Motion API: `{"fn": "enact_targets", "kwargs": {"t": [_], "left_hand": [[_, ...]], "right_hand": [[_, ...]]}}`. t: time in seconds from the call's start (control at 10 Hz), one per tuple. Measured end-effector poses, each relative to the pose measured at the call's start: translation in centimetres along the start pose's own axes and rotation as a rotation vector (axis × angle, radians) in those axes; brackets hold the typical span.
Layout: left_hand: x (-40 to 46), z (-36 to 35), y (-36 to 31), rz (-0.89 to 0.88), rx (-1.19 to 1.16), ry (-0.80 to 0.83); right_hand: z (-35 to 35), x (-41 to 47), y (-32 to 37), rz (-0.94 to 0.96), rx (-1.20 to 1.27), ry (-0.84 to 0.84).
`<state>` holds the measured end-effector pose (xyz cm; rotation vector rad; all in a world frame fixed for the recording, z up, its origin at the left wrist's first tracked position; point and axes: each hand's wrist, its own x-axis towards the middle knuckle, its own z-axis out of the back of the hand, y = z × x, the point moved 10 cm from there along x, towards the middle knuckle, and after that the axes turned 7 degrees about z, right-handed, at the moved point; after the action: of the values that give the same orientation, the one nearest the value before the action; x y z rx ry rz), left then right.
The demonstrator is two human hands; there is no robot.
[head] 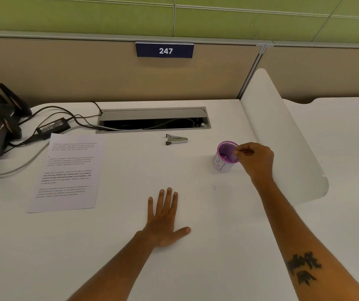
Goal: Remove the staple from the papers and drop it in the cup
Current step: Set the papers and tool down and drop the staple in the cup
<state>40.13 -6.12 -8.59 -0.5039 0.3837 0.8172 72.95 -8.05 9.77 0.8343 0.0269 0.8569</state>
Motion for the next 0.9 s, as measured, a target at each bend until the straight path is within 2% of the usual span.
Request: {"fn": "enact_targets", "kwargs": {"t": [0.1, 0.2, 0.3, 0.4, 0.5, 0.7, 0.8, 0.9], "left_hand": [[0.0, 0.0, 0.0, 0.000, -0.001, -0.003], [0.1, -0.2, 0.1, 0.000, 0.002, -0.007], [0.1, -0.2, 0.1, -0.004, -0.001, -0.015], [0.1, -0.1, 0.1, 0.000, 0.011, -0.018], [0.2, -0.1, 0.1, 0.002, 0.023, -0.016], [0.2, -0.1, 0.0, 0.003, 0.027, -0.009], [0.2, -0.1, 0.1, 0.008, 0.031, -0.008], [0.2, -0.1, 0.1, 0.005, 0.029, -0.014]], "right_hand": [[0.3, -2.7, -0.7, -0.064, 0.125, -0.049], [-0.9, -6.4, -1.7, -0.063, 0.108, -0.060], [-3.8, -10.0, -3.3, -0.024, 0.007, 0.042], [-7.4, -12.1, -4.8, -0.006, -0.258, 0.292], [-8.7, -12.2, -5.4, 0.010, -0.438, 0.423], [-10.2, -12.3, -4.3, 0.166, -0.558, 0.545], [-10.3, -13.1, -3.9, 0.215, -0.538, 0.568], [-9.5, -13.9, -4.3, 0.154, -0.419, 0.507]]}}
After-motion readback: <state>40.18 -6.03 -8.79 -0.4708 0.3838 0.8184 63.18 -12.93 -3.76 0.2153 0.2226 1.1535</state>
